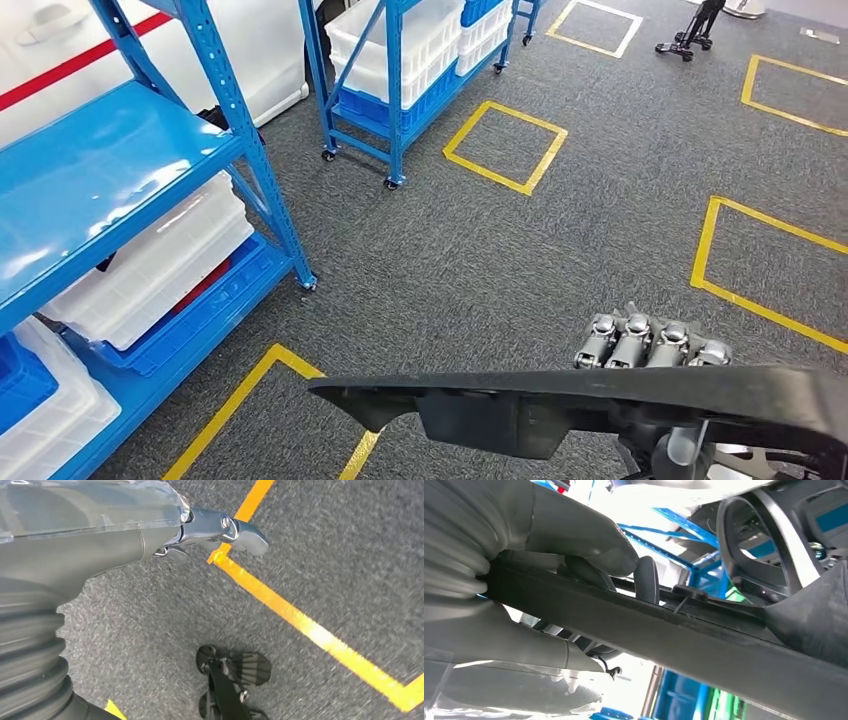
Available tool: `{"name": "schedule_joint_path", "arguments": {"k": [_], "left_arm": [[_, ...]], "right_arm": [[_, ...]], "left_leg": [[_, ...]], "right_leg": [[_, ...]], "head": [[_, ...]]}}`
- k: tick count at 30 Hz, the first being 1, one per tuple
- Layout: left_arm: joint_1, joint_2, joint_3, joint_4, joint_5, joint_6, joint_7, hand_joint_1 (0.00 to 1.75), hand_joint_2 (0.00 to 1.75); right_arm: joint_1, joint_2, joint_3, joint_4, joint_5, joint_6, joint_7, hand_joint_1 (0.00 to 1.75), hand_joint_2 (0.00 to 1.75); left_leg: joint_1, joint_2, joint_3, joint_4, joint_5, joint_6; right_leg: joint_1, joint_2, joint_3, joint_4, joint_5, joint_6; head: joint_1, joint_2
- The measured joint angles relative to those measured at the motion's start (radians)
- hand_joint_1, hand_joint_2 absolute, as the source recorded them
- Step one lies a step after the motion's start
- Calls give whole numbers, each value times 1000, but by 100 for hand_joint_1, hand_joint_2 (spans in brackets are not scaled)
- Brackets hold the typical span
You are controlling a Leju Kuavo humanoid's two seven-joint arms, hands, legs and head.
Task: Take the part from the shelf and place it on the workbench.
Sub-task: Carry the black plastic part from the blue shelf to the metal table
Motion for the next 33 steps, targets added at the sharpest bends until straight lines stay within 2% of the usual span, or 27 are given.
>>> {"name": "schedule_joint_path", "arguments": {"k": [2,4,6,7,8,9,10,11,13,14,15,17,19,21,23,24,25,26,28,29,30,32,33], "left_arm": [[-1,-4,0,0,0,4,6,0,175],[0,-6,0,0,-4,9,18,0,175],[3,-7,0,0,-5,13,28,0,175],[5,-6,0,0,-5,14,31,0,175],[6,-6,0,0,-5,15,33,0,175],[7,-6,0,0,-5,15,33,0,175],[8,-5,0,0,-5,15,33,0,175],[9,-4,0,0,-5,15,32,0,175],[9,-2,0,0,-6,15,30,0,175],[8,-2,0,0,-7,15,29,0,175],[6,-1,0,0,-7,14,28,0,175],[2,-1,0,0,-9,13,27,0,175],[-1,-1,-1,0,-9,12,26,0,175],[-1,0,-1,0,-14,10,25,0,175],[-1,3,-5,0,-21,6,23,0,175],[-1,4,-7,0,-24,4,22,0,175],[-3,6,-9,0,-26,1,21,0,175],[-4,6,-11,0,-27,-1,19,0,175],[-6,7,-13,0,-27,-4,14,0,175],[-7,7,-14,0,-27,-5,12,0,175],[-7,7,-14,0,-26,-5,9,0,175],[-9,7,-15,-1,-25,-5,5,0,175],[-10,7,-15,-1,-25,-5,3,0,175]], "right_arm": [[-5,-8,-7,4,-10,1,6,169,175],[-6,-14,-12,7,-15,-1,10,169,175],[-4,-17,-14,11,-15,-6,10,169,175],[0,-17,-14,13,-11,-10,10,169,175],[4,-17,-14,15,-6,-14,9,169,175],[9,-17,-14,17,-1,-17,9,169,175],[12,-17,-14,18,3,-19,9,169,175],[15,-17,-14,18,6,-19,8,169,175],[14,-17,-14,18,9,-20,9,169,175],[13,-17,-14,18,10,-22,11,169,175],[11,-17,-14,18,11,-24,12,169,175],[9,-17,-15,18,12,-30,13,169,175],[7,-17,-16,18,12,-34,14,169,175],[1,-17,-17,18,10,-38,21,169,175],[0,-17,-17,18,7,-49,38,169,175],[1,-17,-17,18,6,-57,46,169,175],[3,-17,-17,17,5,-65,51,169,175],[5,-17,-17,15,5,-70,54,169,175],[7,-17,-17,9,9,-76,51,169,175],[8,-17,-17,6,11,-77,48,169,175],[8,-17,-17,4,13,-78,46,169,175],[10,-17,-16,2,17,-78,43,169,175],[11,-17,-16,1,19,-77,42,169,175]], "left_leg": [[1,10,6,-1,-2,-11],[0,-19,-8,42,-28,-16],[0,-62,-62,156,-88,-19],[1,-72,-96,219,-114,-20],[1,-76,-122,263,-124,-23],[2,-78,-133,274,-115,-25],[4,-79,-127,247,-86,-28],[6,-84,-103,186,-44,-30],[12,-112,-52,62,12,-30],[13,-124,-37,28,22,-28],[11,-130,-33,16,19,-23],[6,-116,-31,12,20,-8],[7,-99,-26,4,25,5],[6,-82,-23,0,26,12],[4,-65,-23,0,24,15],[3,-56,-22,0,22,15],[3,-47,-21,0,20,14],[3,-39,-18,0,18,13],[1,-25,-11,0,13,7],[0,-18,-7,0,10,2],[-1,-11,-4,-1,7,-4],[0,5,3,-6,3,-15],[1,2,5,-4,-1,-21]], "right_leg": [[-2,22,5,-13,7,-8],[-10,40,18,-33,17,-17],[-13,58,25,-40,20,-24],[-13,68,25,-40,20,-26],[-12,81,25,-39,20,-26],[-13,94,25,-37,19,-25],[-15,107,25,-33,17,-23],[-17,119,25,-27,13,-20],[-20,140,18,-8,2,-9],[-21,149,13,1,-2,-2],[-22,156,8,6,-4,4],[-26,168,3,8,-4,16],[-27,143,-10,34,-20,25],[-28,99,-56,126,-67,32],[-31,80,-116,238,-110,37],[-33,76,-131,262,-111,38],[-33,73,-128,251,-94,37],[-32,67,-104,204,-64,34],[-24,31,-37,74,-10,24],[-18,16,-14,29,2,18],[-12,8,-4,8,3,12],[-7,25,-3,-1,2,3],[-9,35,1,-8,4,-3]], "head": [[0,0],[0,0],[-1,0],[-2,0],[-2,0],[-1,0],[-1,0],[-1,0],[-1,0],[0,0],[0,0],[0,0],[1,0],[4,0],[5,0],[5,0],[5,0],[5,0],[5,0],[5,0],[5,0],[5,0],[4,0]]}}
